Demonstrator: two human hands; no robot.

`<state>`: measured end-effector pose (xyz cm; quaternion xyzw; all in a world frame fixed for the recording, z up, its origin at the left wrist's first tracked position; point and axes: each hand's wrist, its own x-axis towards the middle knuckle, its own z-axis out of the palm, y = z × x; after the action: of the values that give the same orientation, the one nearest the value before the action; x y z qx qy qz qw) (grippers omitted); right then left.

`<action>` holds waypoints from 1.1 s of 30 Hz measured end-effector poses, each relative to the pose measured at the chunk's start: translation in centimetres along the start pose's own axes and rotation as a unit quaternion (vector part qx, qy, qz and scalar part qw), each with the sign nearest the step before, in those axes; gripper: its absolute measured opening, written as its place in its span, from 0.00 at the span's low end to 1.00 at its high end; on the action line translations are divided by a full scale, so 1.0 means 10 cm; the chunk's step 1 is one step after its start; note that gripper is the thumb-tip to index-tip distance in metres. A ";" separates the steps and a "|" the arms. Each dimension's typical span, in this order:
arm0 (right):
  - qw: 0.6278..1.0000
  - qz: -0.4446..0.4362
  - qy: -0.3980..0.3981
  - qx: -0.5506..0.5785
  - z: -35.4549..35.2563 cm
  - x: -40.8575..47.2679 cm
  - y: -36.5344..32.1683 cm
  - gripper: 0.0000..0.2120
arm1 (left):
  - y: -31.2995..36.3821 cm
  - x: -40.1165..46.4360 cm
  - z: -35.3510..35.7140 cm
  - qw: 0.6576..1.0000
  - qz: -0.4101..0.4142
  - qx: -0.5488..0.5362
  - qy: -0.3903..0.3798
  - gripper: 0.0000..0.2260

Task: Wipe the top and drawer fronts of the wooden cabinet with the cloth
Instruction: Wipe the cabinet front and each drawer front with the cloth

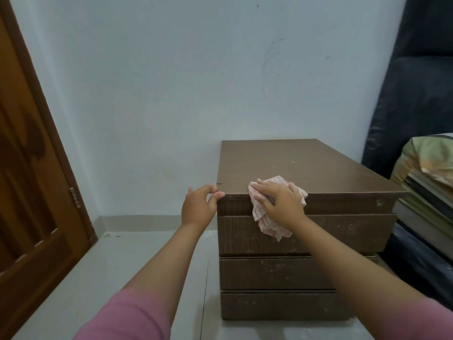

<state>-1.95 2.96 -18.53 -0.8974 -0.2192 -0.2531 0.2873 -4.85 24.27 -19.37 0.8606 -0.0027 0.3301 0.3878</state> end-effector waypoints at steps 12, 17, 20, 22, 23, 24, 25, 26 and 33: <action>0.998 -0.038 0.000 0.042 0.07 0.00 -0.11 0.16 | 0.03 -0.02 0.00 1.000 0.005 0.020 0.017 0.10; 0.999 -0.027 -0.006 0.037 -0.01 0.00 0.00 0.16 | 0.11 -0.08 -0.03 1.000 -0.004 0.014 0.026 0.10; 0.998 -0.023 -0.007 0.050 0.00 0.03 0.01 0.16 | 0.05 -0.24 0.01 0.998 0.026 0.005 0.052 0.11; 0.998 -0.018 -0.012 0.064 0.00 0.04 0.02 0.16 | -0.01 -0.40 0.07 0.995 0.057 0.000 0.084 0.11; 0.997 -0.017 -0.013 0.069 0.00 0.05 0.02 0.16 | -0.01 -0.48 0.10 0.994 0.062 -0.006 0.092 0.11; 0.997 -0.017 -0.011 0.071 0.00 0.05 0.02 0.16 | -0.02 -0.55 0.14 0.994 0.062 -0.010 0.091 0.10; 0.997 -0.019 -0.008 0.073 0.00 0.05 0.02 0.16 | -0.03 -0.60 0.17 0.995 0.060 -0.009 0.082 0.10; 0.997 -0.020 -0.005 0.074 0.00 0.05 0.03 0.16 | -0.04 -0.62 0.22 0.996 0.058 -0.004 0.068 0.09; 0.996 -0.033 0.026 0.074 0.02 0.02 0.03 0.15 | -0.13 -0.59 0.37 0.998 0.026 0.022 0.047 0.10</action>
<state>-1.60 2.94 -18.66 -0.8592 -0.2595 -0.2689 0.3496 -7.05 21.19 -25.39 0.8521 0.0001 0.3803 0.3595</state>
